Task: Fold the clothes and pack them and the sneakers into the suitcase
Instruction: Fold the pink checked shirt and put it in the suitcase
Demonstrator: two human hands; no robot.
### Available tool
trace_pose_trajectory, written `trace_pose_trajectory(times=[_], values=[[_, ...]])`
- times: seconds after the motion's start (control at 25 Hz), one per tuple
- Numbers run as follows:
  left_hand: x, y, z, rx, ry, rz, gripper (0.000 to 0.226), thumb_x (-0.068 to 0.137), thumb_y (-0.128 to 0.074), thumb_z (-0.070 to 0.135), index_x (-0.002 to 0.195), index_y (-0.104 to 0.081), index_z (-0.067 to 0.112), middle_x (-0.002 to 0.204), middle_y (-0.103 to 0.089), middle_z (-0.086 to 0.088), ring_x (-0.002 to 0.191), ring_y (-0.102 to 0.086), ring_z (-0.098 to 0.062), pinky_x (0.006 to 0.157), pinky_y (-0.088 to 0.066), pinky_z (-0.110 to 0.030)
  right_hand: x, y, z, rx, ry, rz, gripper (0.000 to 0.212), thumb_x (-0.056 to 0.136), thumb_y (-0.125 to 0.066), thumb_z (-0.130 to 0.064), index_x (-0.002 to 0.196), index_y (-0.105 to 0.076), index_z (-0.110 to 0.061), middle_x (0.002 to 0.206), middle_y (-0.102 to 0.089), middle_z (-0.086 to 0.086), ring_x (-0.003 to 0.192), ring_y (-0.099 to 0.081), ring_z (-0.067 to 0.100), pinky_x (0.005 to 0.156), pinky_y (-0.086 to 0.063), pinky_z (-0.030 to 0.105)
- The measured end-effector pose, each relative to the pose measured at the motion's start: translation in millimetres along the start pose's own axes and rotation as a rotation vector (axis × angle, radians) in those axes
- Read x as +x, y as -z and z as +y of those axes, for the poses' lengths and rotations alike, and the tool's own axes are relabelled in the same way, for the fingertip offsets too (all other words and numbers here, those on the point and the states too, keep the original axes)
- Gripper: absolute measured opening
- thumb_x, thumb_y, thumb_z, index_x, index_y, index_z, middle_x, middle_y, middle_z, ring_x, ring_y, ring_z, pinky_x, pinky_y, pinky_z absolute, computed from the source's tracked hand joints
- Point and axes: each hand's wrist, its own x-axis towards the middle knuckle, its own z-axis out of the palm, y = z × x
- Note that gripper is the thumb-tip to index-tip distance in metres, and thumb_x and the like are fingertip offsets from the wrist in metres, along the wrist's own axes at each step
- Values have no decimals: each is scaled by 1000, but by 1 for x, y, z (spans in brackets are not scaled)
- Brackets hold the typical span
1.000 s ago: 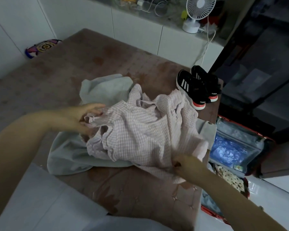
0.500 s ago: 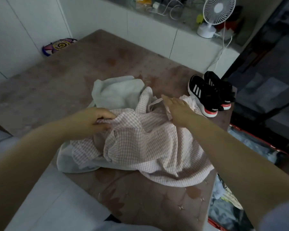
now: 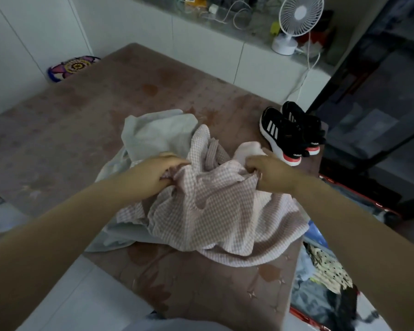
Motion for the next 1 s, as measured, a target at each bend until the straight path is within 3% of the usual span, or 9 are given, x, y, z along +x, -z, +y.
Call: trace_pose_trajectory(times=[0.12, 0.2, 0.28, 0.44, 0.56, 0.64, 0.8, 0.88, 1.0], values=[[21, -22, 5, 85, 92, -168, 50, 94, -48, 15, 142, -36, 25, 114, -54, -1, 103, -54, -19, 88, -40, -27, -31, 5, 2, 95, -148, -9, 27, 75, -64, -18, 71, -41, -31, 66, -46, -6, 67, -44, 14, 67, -41, 39], [29, -28, 8, 237, 75, -199, 26, 90, -49, 14, 113, -61, 17, 108, -59, -5, 99, -57, -25, 86, -44, -33, -54, 0, 2, 189, -221, -97, 32, 76, -67, -20, 98, -45, -26, 83, -57, -1, 74, -53, 14, 67, -44, 31], [27, -26, 16, 375, -28, -170, 11, 83, -53, 12, 86, -63, 11, 95, -60, -3, 90, -57, -24, 79, -44, -37, -69, -12, -1, 207, -292, -223, 71, 72, -75, -20, 130, -34, -29, 98, -60, -9, 83, -58, 12, 65, -41, 11], [13, -27, 42, 374, -234, -153, 31, 80, -46, 17, 100, -70, 16, 110, -61, 3, 102, -49, -20, 90, -38, -31, -65, -49, -11, -35, -282, -130, 109, 69, -78, -26, 146, -2, -39, 82, -65, 7, 73, -58, 22, 63, -41, 27], [9, -34, 64, 156, -171, -201, 32, 87, -55, 8, 116, -66, 16, 135, -47, 8, 124, -42, -13, 98, -31, -16, -42, -68, -27, -66, -314, -58, 77, 77, -69, -25, 144, -31, -28, 99, -66, 8, 88, -62, 28, 66, -40, 28], [5, -36, 74, -62, -113, -334, 32, 89, -58, 8, 121, -62, 12, 135, -41, 14, 128, -34, 0, 93, -28, 0, -37, -69, -31, -96, -307, -78, 40, 80, -64, -20, 120, -60, -18, 115, -58, 6, 99, -59, 29, 74, -40, 28], [-1, -35, 80, -233, -53, -476, 40, 90, -59, 14, 130, -54, 14, 147, -34, 10, 136, -26, 1, 99, -23, -1, -67, -32, -15, 241, -317, -2, 24, 77, -70, -9, 100, -67, -13, 116, -56, -4, 94, -56, 11, 84, -44, 29], [1, -35, 79, -305, -35, -410, 44, 90, -57, 7, 132, -50, 12, 142, -39, 11, 131, -32, 2, 95, -25, 4, -92, -5, -15, 406, -345, 20, 20, 81, -63, 1, 95, -61, -14, 96, -63, 0, 83, -56, 10, 76, -42, 26], [6, -30, 80, -440, 47, -89, 41, 90, -51, -2, 128, -53, 14, 119, -56, 7, 100, -55, -2, 81, -42, -12, -123, 26, -22, 420, -339, 84, 30, 84, -53, 8, 99, -61, -16, 90, -65, -2, 84, -60, 5, 67, -42, 11]])
